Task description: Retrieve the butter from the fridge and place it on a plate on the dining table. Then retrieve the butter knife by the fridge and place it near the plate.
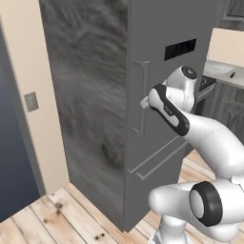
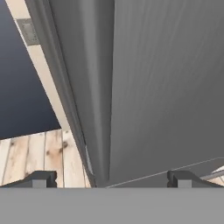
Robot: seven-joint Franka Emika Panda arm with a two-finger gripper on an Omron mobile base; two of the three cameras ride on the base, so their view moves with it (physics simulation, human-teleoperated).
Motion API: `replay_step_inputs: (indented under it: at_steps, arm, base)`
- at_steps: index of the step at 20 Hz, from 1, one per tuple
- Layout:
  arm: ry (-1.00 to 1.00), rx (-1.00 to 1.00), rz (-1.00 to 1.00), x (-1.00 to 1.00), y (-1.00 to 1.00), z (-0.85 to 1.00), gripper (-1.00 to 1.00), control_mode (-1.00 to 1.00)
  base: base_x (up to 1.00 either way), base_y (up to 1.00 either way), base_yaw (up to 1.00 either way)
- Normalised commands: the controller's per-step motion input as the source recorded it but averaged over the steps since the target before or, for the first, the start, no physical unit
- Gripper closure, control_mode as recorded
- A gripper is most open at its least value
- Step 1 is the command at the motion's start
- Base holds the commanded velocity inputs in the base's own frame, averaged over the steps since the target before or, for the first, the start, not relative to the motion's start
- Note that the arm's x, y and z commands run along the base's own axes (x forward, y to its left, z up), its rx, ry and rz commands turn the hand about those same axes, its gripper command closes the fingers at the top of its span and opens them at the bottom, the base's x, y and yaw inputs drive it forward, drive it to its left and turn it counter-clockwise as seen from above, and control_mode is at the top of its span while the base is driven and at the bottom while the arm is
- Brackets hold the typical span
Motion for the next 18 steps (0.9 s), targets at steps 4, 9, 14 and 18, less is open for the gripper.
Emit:
replay_step_inputs:
  at_steps: [4, 9, 14, 18]
  arm:
    - [0.0, 0.0, 0.0, 0.04, 0.26, 0.04, -1.0, -1.0]
    - [-0.03, 0.0, 0.0, 0.22, 0.1, 0.04, -1.0, -1.0]
    - [-0.01, 0.0, 0.01, 0.55, 0.04, 0.0, -1.0, -1.0]
    - [0.0, 0.0, 0.06, 0.38, 0.0, 0.0, -1.0, -1.0]
  base:
    - [0.0, 0.0, 0.0]
    - [0.0, 0.0, 0.0]
    - [0.0, 0.0, 0.0]
    - [0.0, 0.0, 0.0]
